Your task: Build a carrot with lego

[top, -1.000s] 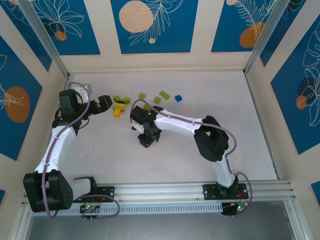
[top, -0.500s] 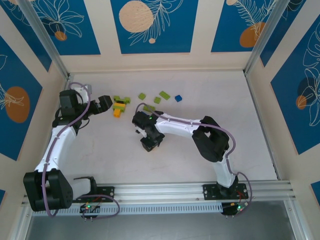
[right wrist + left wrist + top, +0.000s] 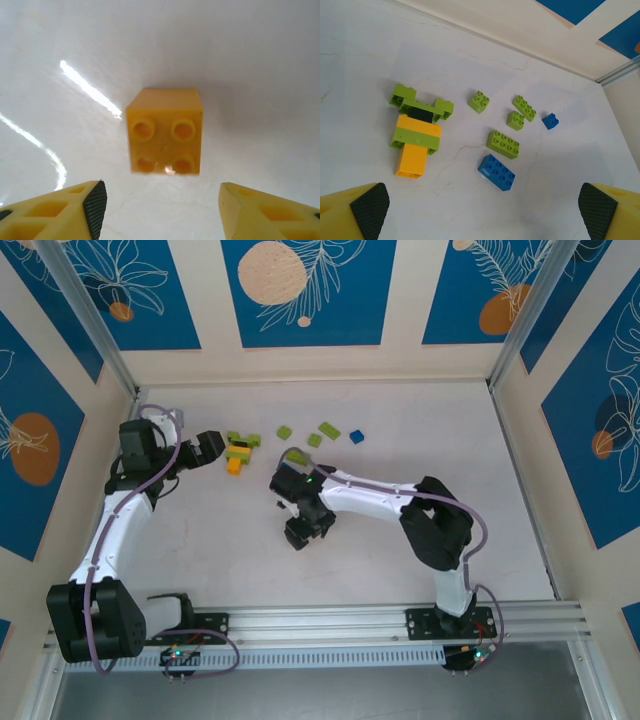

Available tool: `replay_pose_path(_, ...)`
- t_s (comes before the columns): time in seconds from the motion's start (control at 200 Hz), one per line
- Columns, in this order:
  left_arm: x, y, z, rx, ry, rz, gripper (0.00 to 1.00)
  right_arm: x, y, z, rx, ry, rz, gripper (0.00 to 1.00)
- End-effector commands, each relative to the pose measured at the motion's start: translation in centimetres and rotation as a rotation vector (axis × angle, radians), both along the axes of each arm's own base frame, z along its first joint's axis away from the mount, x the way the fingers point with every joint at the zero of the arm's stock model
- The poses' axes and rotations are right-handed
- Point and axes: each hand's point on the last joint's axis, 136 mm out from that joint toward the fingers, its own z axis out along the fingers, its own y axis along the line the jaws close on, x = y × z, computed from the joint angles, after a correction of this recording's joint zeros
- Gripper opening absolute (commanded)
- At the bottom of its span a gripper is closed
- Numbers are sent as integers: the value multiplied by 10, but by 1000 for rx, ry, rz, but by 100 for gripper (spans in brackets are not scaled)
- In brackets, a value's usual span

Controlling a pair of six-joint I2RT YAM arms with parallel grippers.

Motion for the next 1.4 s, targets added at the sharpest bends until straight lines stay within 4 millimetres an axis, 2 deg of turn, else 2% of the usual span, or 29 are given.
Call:
replay_pose_path(0.0, 0, -7, 7, -7, -19, -34, 100, 1, 11, 42, 79, -35, 28, 67)
replay_pose_path(0.105, 0, -7, 7, -4, -18, -33, 100, 17, 12, 59, 92, -83, 50, 69)
replay_pose_path(0.235, 0, -4, 7, 5, -12, -21, 100, 55, 13, 65, 106, -117, 58, 69)
replay_pose_path(0.46, -1, 4, 3, 37, 7, 23, 100, 128, 28, 57, 199, -117, 63, 68)
replay_pose_path(0.625, 0, 6, 0, 43, 17, 32, 100, 161, 42, 39, 232, -86, 74, 68)
replay_pose_path(0.755, 1, 6, -1, 44, 20, 31, 99, 173, 49, 22, 237, -60, 73, 65)
replay_pose_path(0.935, 2, 6, -1, 42, 20, 30, 100, 180, 54, 2, 236, -37, 63, 64)
replay_pose_path(1.395, 2, 3, 1, 29, 8, 17, 100, 193, 51, -14, 238, -24, 49, 64)
